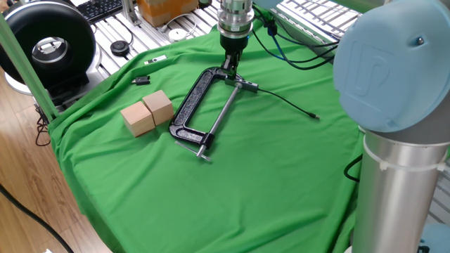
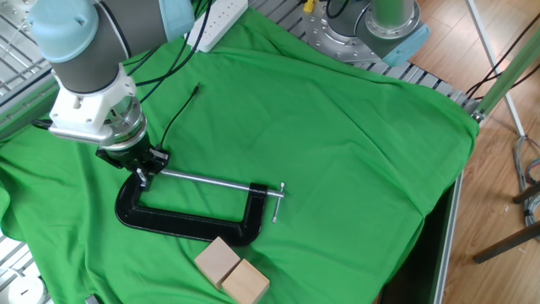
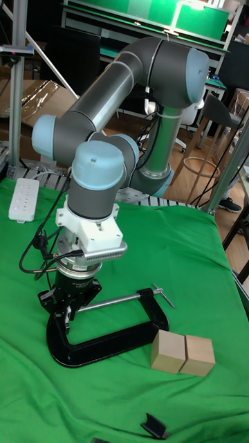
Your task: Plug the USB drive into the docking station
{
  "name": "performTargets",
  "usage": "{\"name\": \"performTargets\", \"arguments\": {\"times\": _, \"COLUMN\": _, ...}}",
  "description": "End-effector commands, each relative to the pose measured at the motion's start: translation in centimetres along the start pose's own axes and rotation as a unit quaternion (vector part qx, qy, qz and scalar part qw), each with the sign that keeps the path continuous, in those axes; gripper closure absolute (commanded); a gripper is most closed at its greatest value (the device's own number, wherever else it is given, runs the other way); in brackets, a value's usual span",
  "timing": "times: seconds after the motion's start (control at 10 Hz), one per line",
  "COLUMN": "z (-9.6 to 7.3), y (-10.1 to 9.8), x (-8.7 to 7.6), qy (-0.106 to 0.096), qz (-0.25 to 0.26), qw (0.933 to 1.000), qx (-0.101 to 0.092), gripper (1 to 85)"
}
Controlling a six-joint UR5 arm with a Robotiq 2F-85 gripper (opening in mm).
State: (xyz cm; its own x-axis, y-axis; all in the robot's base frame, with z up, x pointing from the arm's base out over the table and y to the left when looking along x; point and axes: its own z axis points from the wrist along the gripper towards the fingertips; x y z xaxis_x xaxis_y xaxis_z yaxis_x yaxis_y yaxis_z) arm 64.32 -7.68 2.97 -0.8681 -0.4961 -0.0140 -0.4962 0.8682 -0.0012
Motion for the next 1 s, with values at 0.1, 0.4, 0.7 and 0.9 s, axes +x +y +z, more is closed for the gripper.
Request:
{"name": "performTargets", "arguments": {"times": 0.1, "z": -0.4, "y": 0.2, "x": -0.2, "qy": -0.005, "qz": -0.008, "qw": 0.9999, "qx": -0.009, "gripper": 54.3}}
{"name": "performTargets", "arguments": {"times": 0.4, "z": -2.7, "y": -0.7, "x": -0.4, "qy": 0.001, "qz": -0.006, "qw": 1.0000, "qx": 0.000, "gripper": 54.3}}
{"name": "performTargets", "arguments": {"times": 0.7, "z": -5.4, "y": -1.1, "x": -1.3, "qy": 0.000, "qz": 0.002, "qw": 1.0000, "qx": -0.007, "gripper": 54.3}}
{"name": "performTargets", "arguments": {"times": 0.9, "z": -7.5, "y": -0.9, "x": -1.4, "qy": 0.000, "qz": 0.013, "qw": 0.9999, "qx": -0.008, "gripper": 54.7}}
